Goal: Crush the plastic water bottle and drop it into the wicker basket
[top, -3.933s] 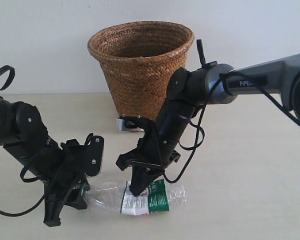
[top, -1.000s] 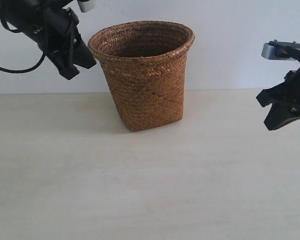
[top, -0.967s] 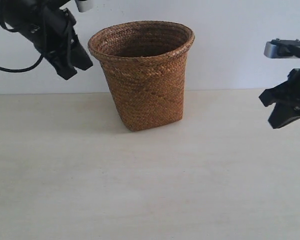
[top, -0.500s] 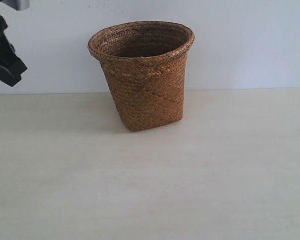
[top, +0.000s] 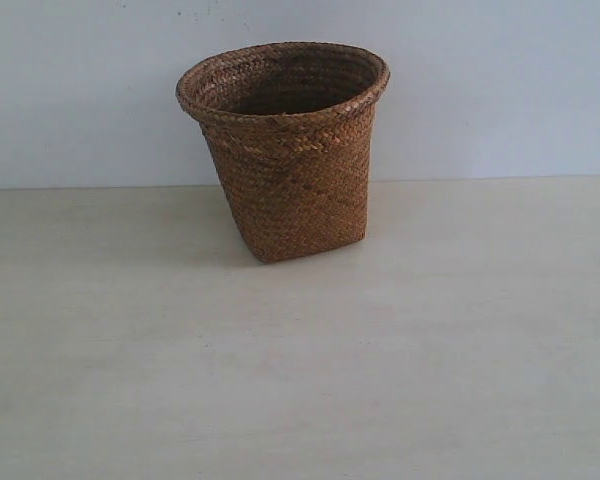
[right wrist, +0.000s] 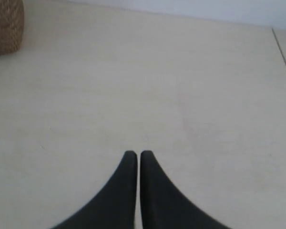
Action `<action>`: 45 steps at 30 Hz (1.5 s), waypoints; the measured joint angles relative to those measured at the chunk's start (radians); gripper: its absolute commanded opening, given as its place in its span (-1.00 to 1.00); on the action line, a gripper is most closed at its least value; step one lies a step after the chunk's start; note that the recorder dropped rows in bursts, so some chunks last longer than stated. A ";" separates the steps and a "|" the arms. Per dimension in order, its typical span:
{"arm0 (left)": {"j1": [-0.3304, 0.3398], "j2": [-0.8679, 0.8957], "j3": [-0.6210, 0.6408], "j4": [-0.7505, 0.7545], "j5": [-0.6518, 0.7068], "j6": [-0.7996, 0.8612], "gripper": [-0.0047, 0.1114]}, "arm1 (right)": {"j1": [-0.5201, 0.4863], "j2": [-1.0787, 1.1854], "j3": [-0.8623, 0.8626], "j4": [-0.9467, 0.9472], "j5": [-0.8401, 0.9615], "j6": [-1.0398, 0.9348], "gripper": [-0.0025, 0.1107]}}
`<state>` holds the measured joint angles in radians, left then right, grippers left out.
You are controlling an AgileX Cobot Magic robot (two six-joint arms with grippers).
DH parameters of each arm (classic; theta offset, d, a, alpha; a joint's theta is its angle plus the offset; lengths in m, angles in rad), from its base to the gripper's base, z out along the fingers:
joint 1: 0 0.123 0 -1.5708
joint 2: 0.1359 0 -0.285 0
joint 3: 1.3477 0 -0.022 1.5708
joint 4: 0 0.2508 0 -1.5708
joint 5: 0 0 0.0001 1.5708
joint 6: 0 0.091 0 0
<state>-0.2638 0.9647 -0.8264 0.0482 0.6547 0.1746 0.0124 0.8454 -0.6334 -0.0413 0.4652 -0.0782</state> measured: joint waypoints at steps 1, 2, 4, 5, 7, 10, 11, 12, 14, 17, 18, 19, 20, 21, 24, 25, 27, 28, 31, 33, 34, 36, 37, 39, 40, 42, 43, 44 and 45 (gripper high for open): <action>0.000 -0.025 0.026 0.000 -0.021 -0.008 -0.84 | 0.000 -0.035 0.015 0.000 -0.009 0.000 -0.96; 0.000 -0.072 0.070 -0.002 -0.043 -0.018 -0.84 | 0.000 -0.094 0.034 0.002 -0.024 0.000 -0.96; 0.000 -0.157 0.117 -0.015 -0.065 -0.037 -0.84 | 0.000 -0.197 0.073 0.004 -0.060 0.000 -0.96; 0.000 -0.190 0.133 -0.019 -0.073 -0.047 -0.84 | 0.000 -0.239 0.094 0.016 -0.082 0.000 -0.96; 0.000 -0.265 0.159 -0.022 -0.094 -0.073 -0.84 | 0.000 -0.327 0.130 0.058 -0.108 0.000 -0.96; 0.000 -0.382 0.194 -0.022 -0.126 -0.103 -0.84 | 0.000 -0.468 0.169 0.087 -0.135 0.000 -0.96; 0.000 -0.442 0.214 -0.025 -0.146 -0.111 -0.84 | 0.000 -0.523 0.189 0.097 -0.143 0.000 -0.96; 0.000 -0.477 0.229 -0.025 -0.157 -0.116 -0.84 | 0.000 -0.555 0.204 0.104 -0.146 0.002 -0.96; 0.000 -0.546 0.261 -0.032 -0.179 -0.120 -0.84 | 0.000 -0.617 0.240 0.116 -0.153 0.002 -0.96; 0.000 -0.669 0.330 -0.064 -0.252 -0.122 -0.84 | 0.000 -0.721 0.309 0.135 -0.185 0.002 -0.96; 0.000 -0.718 0.359 -0.069 -0.284 -0.122 -0.84 | 0.000 -0.756 0.331 0.137 -0.205 0.002 -0.96; 0.000 -0.755 0.391 -0.072 -0.312 -0.122 -0.84 | 0.000 -0.784 0.353 0.137 -0.225 0.002 -0.96; 0.000 -0.777 0.415 -0.074 -0.332 -0.122 -0.84 | 0.000 -0.801 0.368 0.137 -0.235 0.002 -0.96; 0.000 -0.796 0.439 -0.076 -0.351 -0.125 -0.84 | 0.000 -0.815 0.383 0.137 -0.241 0.002 -0.96; 0.000 -0.828 0.513 -0.079 -0.409 -0.140 -0.84 | 0.000 -0.831 0.425 0.137 -0.257 -0.005 -0.96; 0.000 -0.833 0.537 -0.079 -0.431 -0.143 -0.84 | 0.000 -0.831 0.440 0.137 -0.260 -0.007 -0.96; 0.000 -0.834 0.603 -0.082 -0.488 -0.147 -0.84 | 0.000 -0.834 0.479 0.137 -0.267 -0.016 -0.96; 0.000 -0.834 0.641 -0.082 -0.527 -0.147 -0.84 | 0.000 -0.834 0.503 0.137 -0.279 -0.029 -0.96; 0.000 -0.834 0.695 -0.082 -0.594 -0.147 -0.84 | 0.000 -0.834 0.530 0.137 -0.295 -0.048 -0.96; 0.000 -0.834 0.717 -0.082 -0.633 -0.147 -0.84 | 0.000 -0.834 0.545 0.137 -0.300 -0.051 -0.96; 0.000 -0.834 0.725 -0.082 -0.646 -0.147 -0.84 | 0.000 -0.834 0.548 0.137 -0.300 -0.051 -0.96; 0.000 -0.834 0.734 -0.082 -0.663 -0.147 -0.84 | 0.000 -0.834 0.550 0.137 -0.296 -0.051 -0.96; 0.000 -0.834 0.737 -0.082 -0.665 -0.147 -0.84 | 0.000 -0.834 0.550 0.137 -0.296 -0.051 -0.96; 0.000 -0.834 0.740 -0.082 -0.665 -0.147 -0.84 | 0.000 -0.834 0.550 0.137 -0.296 -0.051 -0.96; 0.000 -0.834 0.740 -0.082 -0.665 -0.147 -0.84 | 0.000 -0.834 0.550 0.137 -0.296 -0.051 -0.96; 0.000 -0.834 0.740 -0.082 -0.666 -0.147 -0.84 | 0.000 -0.834 0.550 0.137 -0.296 -0.051 -0.96; 0.000 -0.834 0.740 -0.082 -0.669 -0.147 -0.84 | 0.000 -0.834 0.550 0.137 -0.296 -0.051 -0.96; 0.000 -0.834 0.740 -0.082 -0.669 -0.147 -0.84 | 0.000 -0.834 0.550 0.137 -0.296 -0.051 -0.96; 0.000 -0.834 0.740 -0.082 -0.669 -0.147 -0.84 | 0.000 -0.834 0.550 0.137 -0.296 -0.051 -0.96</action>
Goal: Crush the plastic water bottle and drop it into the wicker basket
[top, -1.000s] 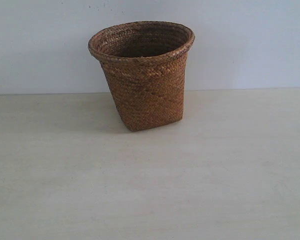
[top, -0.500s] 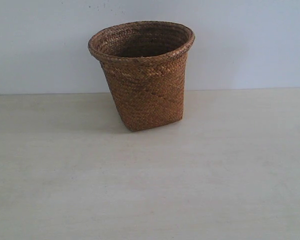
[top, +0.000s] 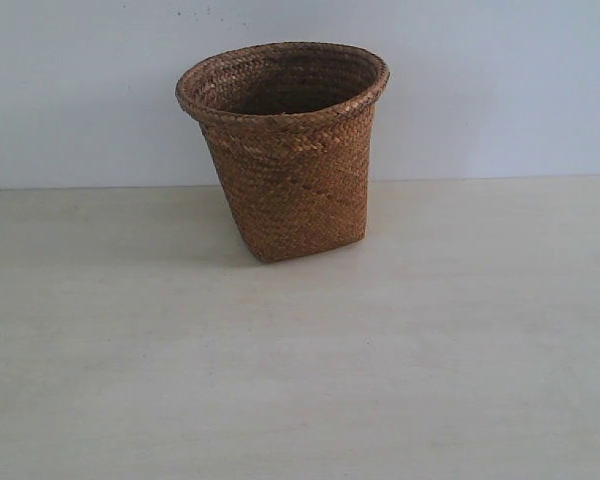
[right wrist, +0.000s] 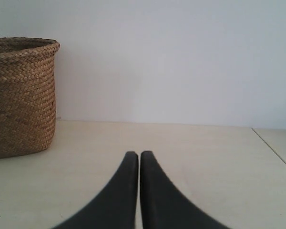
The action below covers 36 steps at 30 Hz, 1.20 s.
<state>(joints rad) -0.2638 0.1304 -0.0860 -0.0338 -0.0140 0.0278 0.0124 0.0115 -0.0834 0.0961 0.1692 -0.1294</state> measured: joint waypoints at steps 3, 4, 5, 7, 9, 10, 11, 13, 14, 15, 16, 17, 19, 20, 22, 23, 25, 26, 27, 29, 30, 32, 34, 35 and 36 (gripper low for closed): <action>0.000 0.000 0.000 0.000 0.000 0.000 -0.84 | 0.000 0.000 0.000 0.000 0.000 0.000 -0.96; 0.000 0.000 0.000 0.000 0.000 0.000 -0.84 | 0.000 0.000 0.000 0.000 0.000 0.000 -0.96; 0.000 0.000 0.000 0.000 0.000 0.000 -0.84 | 0.000 0.000 0.000 0.000 0.000 0.000 -0.96; 0.000 0.000 0.000 0.000 0.000 0.000 -0.84 | 0.000 0.000 0.000 0.000 0.000 0.000 -0.96; 0.000 0.000 0.000 0.000 0.000 0.000 -0.84 | 0.000 0.000 0.000 0.000 0.000 0.000 -0.96; 0.000 0.000 0.000 0.000 0.000 0.000 -0.84 | 0.000 0.000 0.000 0.000 0.000 0.000 -0.96; 0.000 0.000 0.000 0.000 0.000 0.000 -0.84 | 0.000 0.000 0.000 0.000 0.000 0.000 -0.96; 0.000 0.000 0.002 0.000 0.000 0.000 -0.84 | 0.000 0.000 0.000 0.000 0.000 0.000 -0.96; 0.000 0.000 0.005 0.000 0.000 0.000 -0.84 | 0.000 0.000 0.000 0.000 0.000 0.000 -0.96; 0.000 0.000 0.009 0.000 0.005 0.000 -0.84 | 0.000 0.000 0.000 0.000 0.000 0.000 -0.96; 0.000 0.000 0.014 0.003 0.014 0.000 -0.84 | 0.000 0.000 0.000 0.000 0.000 0.000 -0.96; 0.000 0.000 0.023 0.008 0.014 0.000 -0.84 | 0.000 0.000 0.000 0.000 0.000 0.000 -0.96; 0.002 0.000 0.037 0.011 0.014 0.000 -0.84 | 0.000 0.000 0.000 0.000 0.000 0.000 -0.96; 0.003 0.000 0.047 0.012 0.014 0.000 -0.84 | 0.000 0.000 0.000 0.000 0.000 0.000 -0.96; 0.017 0.000 0.063 0.014 0.014 0.000 -0.84 | 0.000 0.000 0.000 0.000 0.000 0.000 -0.96; 0.025 0.000 0.069 0.014 0.014 0.000 -0.84 | 0.000 0.000 0.000 0.000 0.000 0.000 -0.96; 0.052 0.000 0.079 0.012 0.014 0.000 -0.84 | 0.000 0.000 0.000 0.000 0.000 0.000 -0.96; 0.066 0.000 0.081 0.012 0.019 0.000 -0.84 | 0.000 0.000 0.000 0.000 0.000 0.000 -0.96; 0.079 -0.005 0.081 0.010 0.019 0.000 -0.84 | 0.000 0.000 0.000 0.000 0.000 0.000 -0.96; 0.097 -0.024 0.081 0.010 0.037 0.000 -0.84 | 0.000 0.000 0.000 0.000 0.000 0.000 -0.96; 0.105 -0.038 0.081 0.007 0.051 0.000 -0.84 | 0.000 0.000 0.000 0.000 0.000 0.000 -0.96; 0.124 -0.075 0.083 0.007 0.081 0.000 -0.84 | 0.000 0.000 0.000 0.000 0.000 0.000 -0.96; 0.147 -0.112 0.083 0.007 0.119 0.000 -0.84 | 0.000 0.000 0.000 0.000 0.000 0.000 -0.96; 0.160 -0.119 0.083 0.007 0.139 0.000 -0.84 | 0.000 0.000 0.000 0.000 0.000 0.000 -0.96; 0.170 -0.121 0.083 0.007 0.155 0.000 -0.84 | 0.000 0.000 0.000 0.000 0.000 0.000 -0.96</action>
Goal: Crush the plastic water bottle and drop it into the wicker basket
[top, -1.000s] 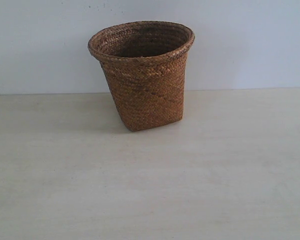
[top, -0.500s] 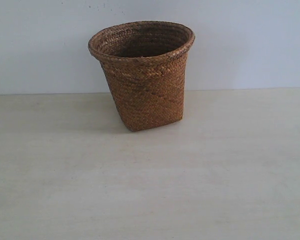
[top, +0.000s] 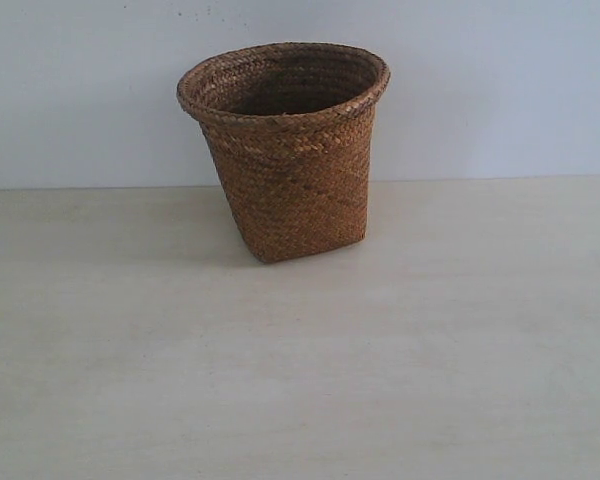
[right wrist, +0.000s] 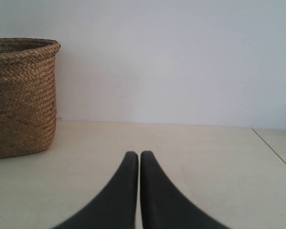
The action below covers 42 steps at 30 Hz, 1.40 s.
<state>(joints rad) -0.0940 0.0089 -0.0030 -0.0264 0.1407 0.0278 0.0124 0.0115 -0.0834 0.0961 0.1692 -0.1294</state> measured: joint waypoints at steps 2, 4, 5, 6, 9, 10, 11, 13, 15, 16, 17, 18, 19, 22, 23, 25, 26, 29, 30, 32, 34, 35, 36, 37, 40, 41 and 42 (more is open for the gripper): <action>0.024 -0.004 0.000 0.000 0.034 0.000 -0.84 | 0.000 0.000 0.000 0.000 -0.002 0.000 -0.96; 0.041 -0.006 0.000 0.000 0.065 0.000 -0.84 | 0.000 0.000 0.000 0.000 -0.002 0.000 -0.96; 0.045 -0.006 0.000 0.000 0.086 0.000 -0.84 | 0.000 0.000 0.000 0.000 -0.002 0.000 -0.96; 0.047 -0.006 0.000 0.000 0.110 0.000 -0.84 | 0.000 0.000 0.000 0.000 -0.002 0.000 -0.96; 0.047 -0.006 0.000 0.000 0.146 0.000 -0.84 | 0.000 0.000 0.000 0.000 -0.002 0.000 -0.96; 0.047 -0.006 0.000 0.000 0.148 0.000 -0.84 | 0.000 0.000 0.000 0.000 -0.002 0.000 -0.96; 0.047 -0.006 0.000 0.000 0.149 0.000 -0.84 | 0.000 0.000 0.000 0.000 -0.002 0.000 -0.96; 0.047 -0.006 0.000 0.000 0.152 0.000 -0.84 | 0.000 0.000 0.000 0.000 -0.002 0.000 -0.96; 0.047 -0.006 0.000 0.000 0.152 0.000 -0.84 | 0.000 0.000 0.000 0.000 -0.002 0.000 -0.96; 0.047 -0.006 0.000 0.000 0.152 0.000 -0.84 | 0.000 0.000 0.000 0.000 -0.002 0.000 -0.96; 0.047 -0.006 0.000 0.000 0.152 0.000 -0.84 | 0.000 0.000 0.000 0.000 -0.002 0.000 -0.96; 0.047 -0.006 0.000 0.000 0.152 0.000 -0.84 | 0.000 0.000 0.000 0.000 -0.002 0.000 -0.96; 0.047 -0.006 0.000 0.000 0.152 0.000 -0.84 | 0.000 0.000 0.000 0.000 -0.002 0.000 -0.96; 0.047 -0.006 0.000 0.000 0.152 0.000 -0.84 | 0.000 0.000 0.000 0.000 -0.002 0.000 -0.96; 0.047 -0.006 0.000 0.000 0.152 0.000 -0.84 | 0.000 0.000 0.000 0.000 -0.002 0.000 -0.96; 0.047 -0.006 0.000 0.000 0.152 0.000 -0.84 | 0.000 0.000 0.000 0.000 -0.002 0.000 -0.96; 0.047 -0.006 0.000 0.003 0.152 0.000 -0.84 | 0.000 0.000 0.000 0.000 -0.002 0.000 -0.96; 0.047 -0.006 0.000 0.003 0.152 0.000 -0.84 | 0.000 0.000 0.000 0.000 -0.004 0.000 -0.96; 0.047 -0.006 0.000 0.003 0.152 0.000 -0.84 | 0.000 0.000 0.000 0.000 -0.006 0.000 -0.96; 0.047 -0.006 0.000 0.003 0.152 0.000 -0.84 | 0.000 0.000 0.000 0.000 -0.011 0.000 -0.96; 0.047 -0.006 0.000 0.003 0.152 0.000 -0.84 | 0.000 0.000 0.000 0.000 -0.011 0.000 -0.96; 0.047 -0.006 0.000 0.003 0.152 0.000 -0.84 | 0.000 0.000 0.000 0.000 -0.011 0.000 -0.96; 0.047 -0.006 0.000 0.003 0.152 0.000 -0.84 | 0.000 0.000 0.000 0.000 -0.011 0.000 -0.96; 0.047 -0.006 0.000 0.003 0.152 0.000 -0.84 | 0.000 0.000 0.000 0.000 -0.011 0.000 -0.96; 0.047 -0.006 0.000 0.003 0.152 0.000 -0.84 | 0.000 0.000 0.000 0.000 -0.011 0.000 -0.96; 0.047 -0.006 0.000 0.003 0.152 0.000 -0.84 | 0.000 0.000 0.000 0.000 -0.011 0.000 -0.96; 0.047 -0.006 0.000 0.003 0.152 0.000 -0.84 | 0.000 0.000 0.000 0.000 -0.011 0.000 -0.96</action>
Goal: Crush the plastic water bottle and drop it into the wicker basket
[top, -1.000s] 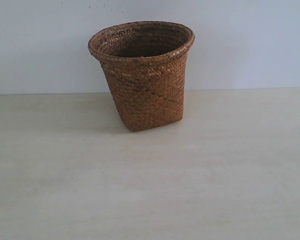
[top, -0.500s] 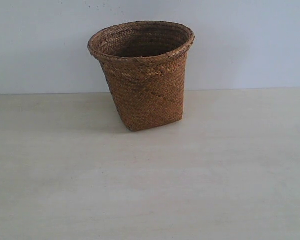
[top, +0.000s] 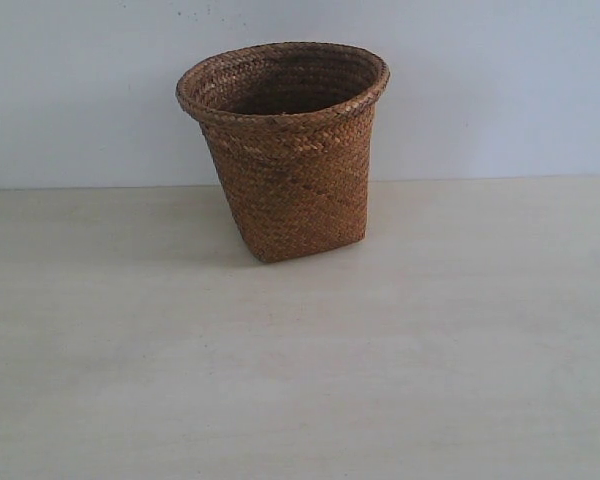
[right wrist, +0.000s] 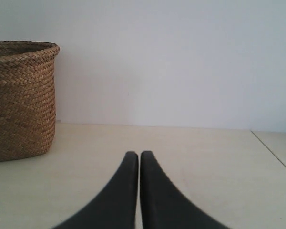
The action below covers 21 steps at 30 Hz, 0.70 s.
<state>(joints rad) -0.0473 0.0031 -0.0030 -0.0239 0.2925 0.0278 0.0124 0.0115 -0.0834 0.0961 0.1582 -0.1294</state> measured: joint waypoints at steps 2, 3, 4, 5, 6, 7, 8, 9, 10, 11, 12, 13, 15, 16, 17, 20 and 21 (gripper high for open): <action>0.000 0.000 0.000 0.000 0.000 0.000 -0.84 | 0.000 0.000 0.000 0.000 0.000 0.000 -0.96; 0.000 0.000 0.000 0.000 0.000 0.000 -0.84 | 0.000 0.000 0.000 0.000 0.000 0.000 -0.96; 0.000 0.000 0.000 0.000 0.000 0.000 -0.84 | 0.000 0.000 0.000 0.000 0.004 0.000 -0.96; 0.000 0.000 0.000 0.000 0.000 0.000 -0.84 | 0.000 0.000 0.000 0.000 0.014 0.000 -0.96; 0.000 0.000 0.000 0.000 0.000 0.000 -0.84 | 0.000 0.000 0.000 0.000 0.028 0.000 -0.96; 0.000 0.000 0.000 0.000 0.000 0.000 -0.84 | 0.000 0.000 0.000 0.000 0.042 0.004 -0.96; 0.000 0.000 0.000 0.000 0.000 0.000 -0.84 | 0.000 0.000 0.000 0.000 0.054 0.006 -0.96; 0.000 0.000 0.000 0.000 0.000 0.000 -0.84 | 0.000 0.000 0.000 0.000 0.067 0.010 -0.96; 0.000 0.000 0.000 0.000 0.000 0.000 -0.84 | 0.000 0.000 0.000 0.000 0.082 0.014 -0.96; 0.000 0.000 0.000 0.000 0.000 0.000 -0.84 | 0.000 0.000 0.002 0.000 0.090 0.019 -0.96; 0.000 0.000 0.000 0.000 0.000 0.000 -0.84 | 0.000 0.000 0.007 0.000 0.090 0.027 -0.96; 0.000 0.000 0.000 0.000 0.000 0.000 -0.84 | 0.000 0.000 0.017 0.000 0.088 0.037 -0.96; 0.000 0.000 0.000 0.000 0.000 0.000 -0.84 | 0.000 0.000 0.042 0.000 0.075 0.053 -0.96; 0.000 0.000 0.000 0.000 0.000 0.000 -0.84 | 0.000 0.000 0.059 0.000 0.068 0.062 -0.96; 0.000 0.000 0.000 0.000 0.000 0.000 -0.84 | 0.000 0.000 0.071 -0.002 0.063 0.071 -0.96; 0.000 0.000 0.000 0.000 0.000 0.000 -0.84 | 0.000 -0.003 0.078 -0.006 0.069 0.088 -0.96; 0.000 0.000 0.000 0.000 0.000 0.000 -0.84 | 0.000 -0.004 0.078 -0.010 0.075 0.090 -0.96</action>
<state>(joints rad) -0.0473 0.0031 -0.0030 -0.0239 0.2925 0.0278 0.0124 0.0074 -0.0057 0.0857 0.2327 -0.0389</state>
